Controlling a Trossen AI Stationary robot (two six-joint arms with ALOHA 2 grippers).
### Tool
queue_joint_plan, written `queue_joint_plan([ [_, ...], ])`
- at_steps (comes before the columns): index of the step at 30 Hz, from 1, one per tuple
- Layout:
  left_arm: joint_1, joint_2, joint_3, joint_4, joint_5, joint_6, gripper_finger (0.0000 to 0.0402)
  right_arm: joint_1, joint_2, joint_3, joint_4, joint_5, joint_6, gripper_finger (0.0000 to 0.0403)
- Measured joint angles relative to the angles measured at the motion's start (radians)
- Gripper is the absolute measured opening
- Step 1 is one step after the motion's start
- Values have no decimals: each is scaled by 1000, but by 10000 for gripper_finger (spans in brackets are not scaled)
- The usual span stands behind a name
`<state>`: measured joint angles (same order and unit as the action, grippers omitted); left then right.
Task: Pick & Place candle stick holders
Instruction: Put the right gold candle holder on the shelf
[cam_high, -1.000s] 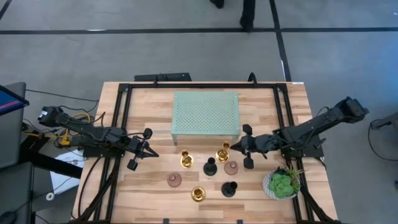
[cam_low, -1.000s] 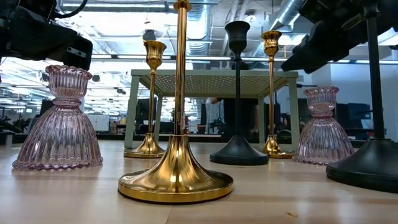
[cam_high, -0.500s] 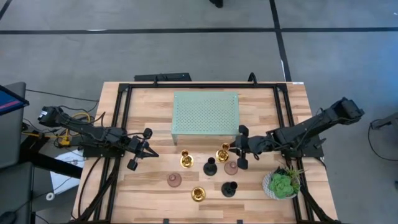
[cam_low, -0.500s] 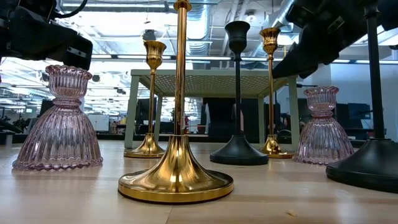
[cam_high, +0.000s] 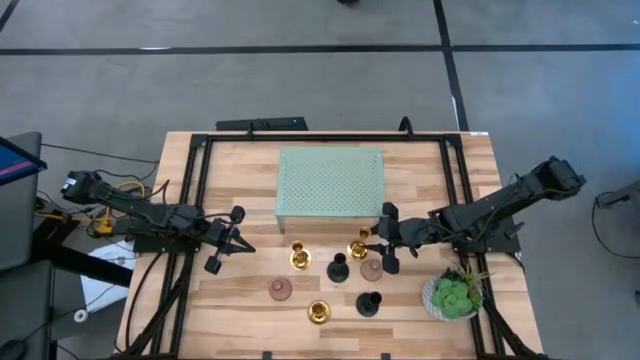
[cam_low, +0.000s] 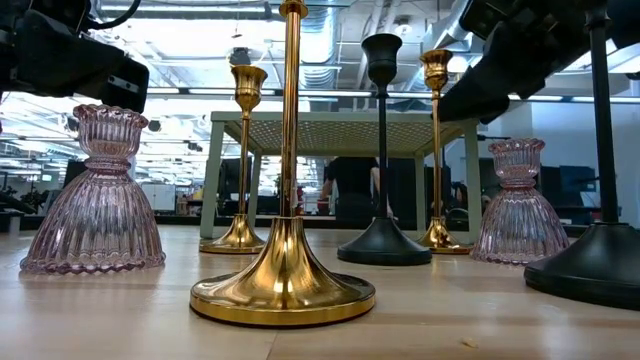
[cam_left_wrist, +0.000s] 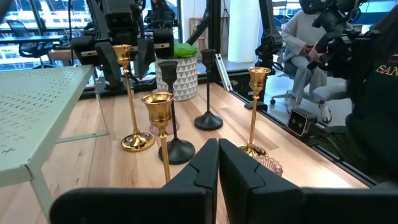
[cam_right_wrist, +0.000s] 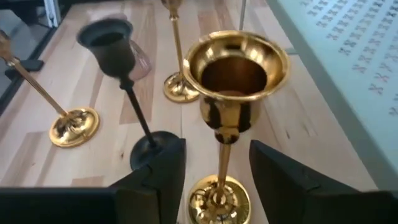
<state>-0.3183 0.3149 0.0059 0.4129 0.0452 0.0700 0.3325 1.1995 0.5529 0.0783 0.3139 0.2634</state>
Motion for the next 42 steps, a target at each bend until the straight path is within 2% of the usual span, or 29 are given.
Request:
queue_joint_plan([
  [6,0,0,0,0,0,0,12,-17,0,0,30,1,0,147],
  [25,0,0,0,0,0,3,12,-43,0,0,31,0,0,21],
  [42,0,0,0,0,0,3,12,-39,0,0,34,-1,0,20],
])
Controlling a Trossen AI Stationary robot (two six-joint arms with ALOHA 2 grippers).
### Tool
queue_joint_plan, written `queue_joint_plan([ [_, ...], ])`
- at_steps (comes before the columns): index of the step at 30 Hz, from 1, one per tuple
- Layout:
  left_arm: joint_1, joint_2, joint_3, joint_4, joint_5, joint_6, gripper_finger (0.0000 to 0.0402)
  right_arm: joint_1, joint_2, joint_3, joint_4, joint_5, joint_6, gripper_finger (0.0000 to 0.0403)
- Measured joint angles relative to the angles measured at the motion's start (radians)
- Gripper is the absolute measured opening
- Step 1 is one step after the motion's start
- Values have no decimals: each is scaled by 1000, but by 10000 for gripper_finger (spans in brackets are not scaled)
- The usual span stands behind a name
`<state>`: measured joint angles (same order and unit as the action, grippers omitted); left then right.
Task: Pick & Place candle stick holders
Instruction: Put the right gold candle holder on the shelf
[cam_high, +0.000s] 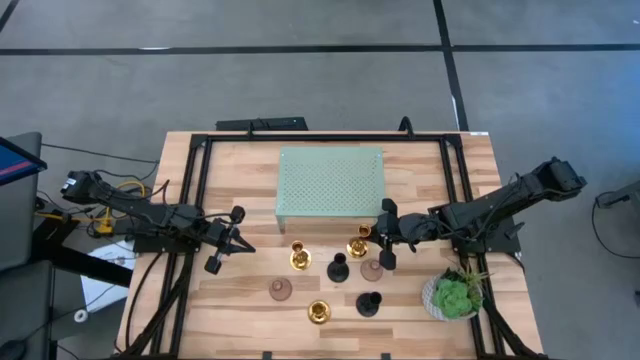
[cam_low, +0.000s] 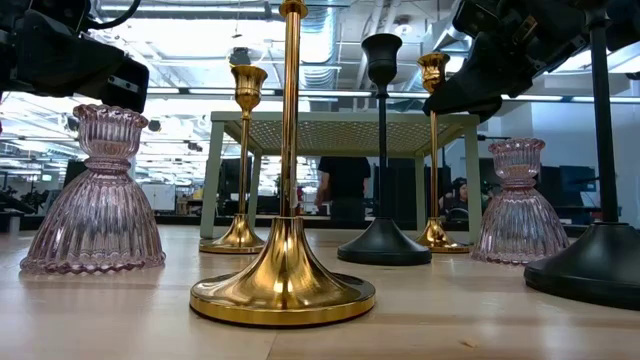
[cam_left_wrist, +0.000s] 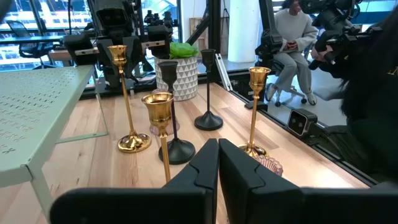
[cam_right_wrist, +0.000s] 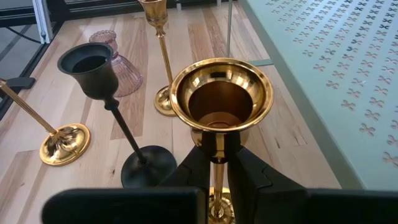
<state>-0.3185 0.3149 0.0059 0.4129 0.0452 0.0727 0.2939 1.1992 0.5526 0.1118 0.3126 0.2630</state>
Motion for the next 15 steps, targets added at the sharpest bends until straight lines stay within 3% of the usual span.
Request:
queue_joint_plan([
  [7,0,0,0,0,0,0,12,0,0,4,2,-1,0,20],
  [15,0,0,0,0,0,-2,12,0,0,171,-234,0,-13,20],
])
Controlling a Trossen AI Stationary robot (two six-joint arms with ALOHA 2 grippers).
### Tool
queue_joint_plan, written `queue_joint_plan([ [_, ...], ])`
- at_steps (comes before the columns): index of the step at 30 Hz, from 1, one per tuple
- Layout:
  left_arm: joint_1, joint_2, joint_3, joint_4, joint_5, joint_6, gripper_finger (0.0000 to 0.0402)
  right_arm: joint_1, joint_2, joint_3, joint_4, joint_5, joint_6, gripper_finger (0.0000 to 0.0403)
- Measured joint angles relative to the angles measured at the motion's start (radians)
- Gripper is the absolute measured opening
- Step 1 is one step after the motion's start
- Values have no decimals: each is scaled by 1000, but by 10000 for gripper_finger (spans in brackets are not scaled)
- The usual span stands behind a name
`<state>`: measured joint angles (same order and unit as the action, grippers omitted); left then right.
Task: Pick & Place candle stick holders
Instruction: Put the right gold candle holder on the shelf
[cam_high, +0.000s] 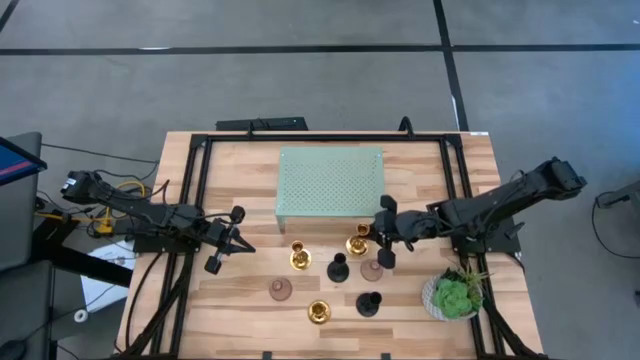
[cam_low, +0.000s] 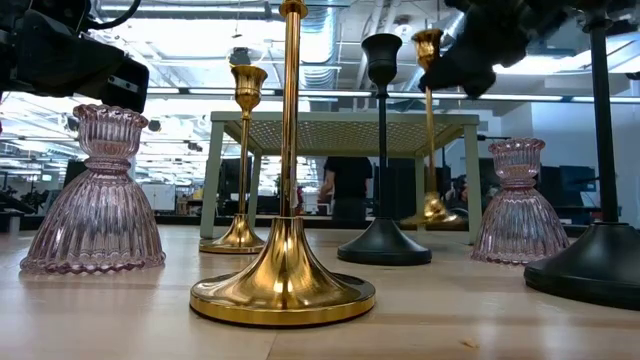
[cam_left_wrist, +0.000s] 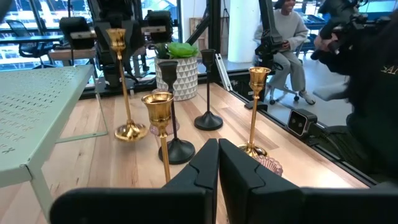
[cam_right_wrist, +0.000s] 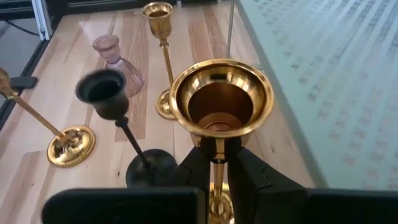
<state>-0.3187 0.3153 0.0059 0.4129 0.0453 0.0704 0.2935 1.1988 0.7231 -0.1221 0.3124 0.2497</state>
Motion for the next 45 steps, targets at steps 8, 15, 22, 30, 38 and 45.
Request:
queue_joint_plan([
  [8,0,0,0,0,0,0,12,0,0,101,-62,-21,-21,20],
  [15,0,0,0,0,0,0,12,0,0,202,-132,-62,-15,20],
  [22,0,0,0,0,0,0,12,0,-2,323,-289,-65,-13,20],
  [30,0,0,0,0,0,0,12,-2,-3,473,-447,-83,-13,20],
  [38,0,0,0,0,0,0,12,-6,-3,606,-591,-57,-18,20],
  [45,0,0,0,0,0,0,12,-141,-3,645,-628,-10,-104,20],
])
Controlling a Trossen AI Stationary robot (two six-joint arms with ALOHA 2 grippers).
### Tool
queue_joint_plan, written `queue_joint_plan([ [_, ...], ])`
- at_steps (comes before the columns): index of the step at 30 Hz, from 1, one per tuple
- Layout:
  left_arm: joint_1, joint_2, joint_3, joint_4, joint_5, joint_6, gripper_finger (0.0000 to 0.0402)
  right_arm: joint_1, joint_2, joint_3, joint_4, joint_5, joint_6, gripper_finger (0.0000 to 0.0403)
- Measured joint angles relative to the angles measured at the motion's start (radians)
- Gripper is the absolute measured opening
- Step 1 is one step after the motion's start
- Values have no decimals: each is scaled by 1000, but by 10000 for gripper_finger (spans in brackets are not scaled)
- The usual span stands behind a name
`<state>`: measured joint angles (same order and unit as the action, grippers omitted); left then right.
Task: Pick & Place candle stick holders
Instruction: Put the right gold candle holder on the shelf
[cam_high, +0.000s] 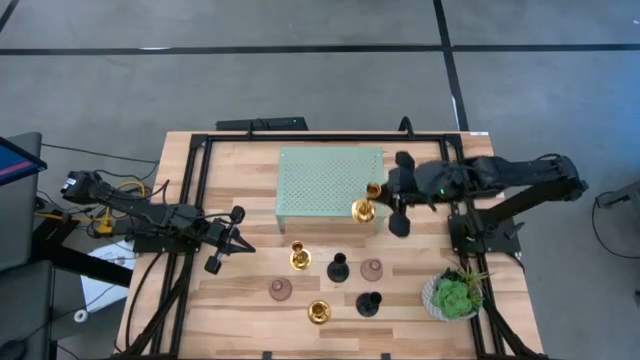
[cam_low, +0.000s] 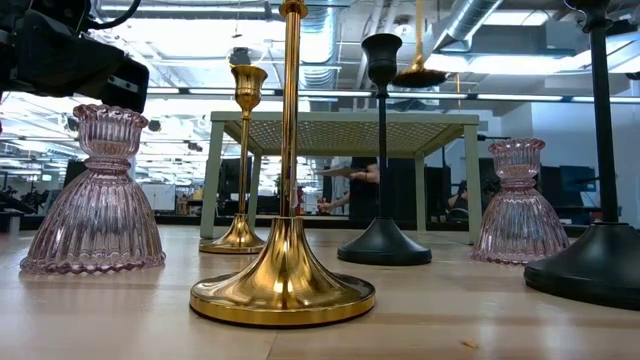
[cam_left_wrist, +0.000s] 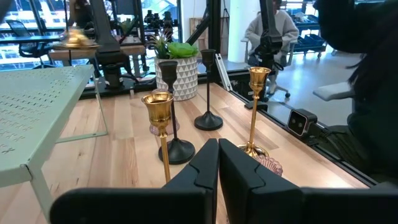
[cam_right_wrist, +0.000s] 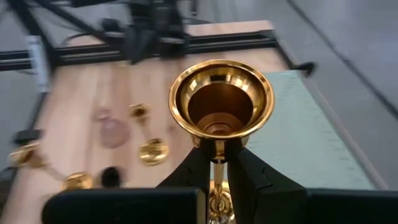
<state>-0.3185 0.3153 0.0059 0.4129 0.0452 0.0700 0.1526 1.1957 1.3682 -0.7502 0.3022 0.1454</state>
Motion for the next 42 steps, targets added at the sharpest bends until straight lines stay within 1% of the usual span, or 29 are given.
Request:
queue_joint_plan([
  [7,0,0,0,3,0,0,12,-239,16,0,20,-91,-115,20],
  [11,0,0,0,7,0,0,12,-367,15,0,71,-197,-169,20],
  [15,0,0,0,8,0,0,12,-489,15,0,85,-312,-182,20],
  [19,0,0,0,9,0,0,12,-576,16,0,84,-373,-184,20],
  [25,0,0,0,14,0,0,12,-649,69,0,76,-474,-190,20],
  [32,0,0,0,15,0,0,12,-700,134,0,88,-481,-209,20],
  [38,0,0,0,15,0,0,12,-739,158,1,94,-492,-218,20],
  [42,0,0,0,15,0,0,12,-744,163,2,92,-506,-227,20],
])
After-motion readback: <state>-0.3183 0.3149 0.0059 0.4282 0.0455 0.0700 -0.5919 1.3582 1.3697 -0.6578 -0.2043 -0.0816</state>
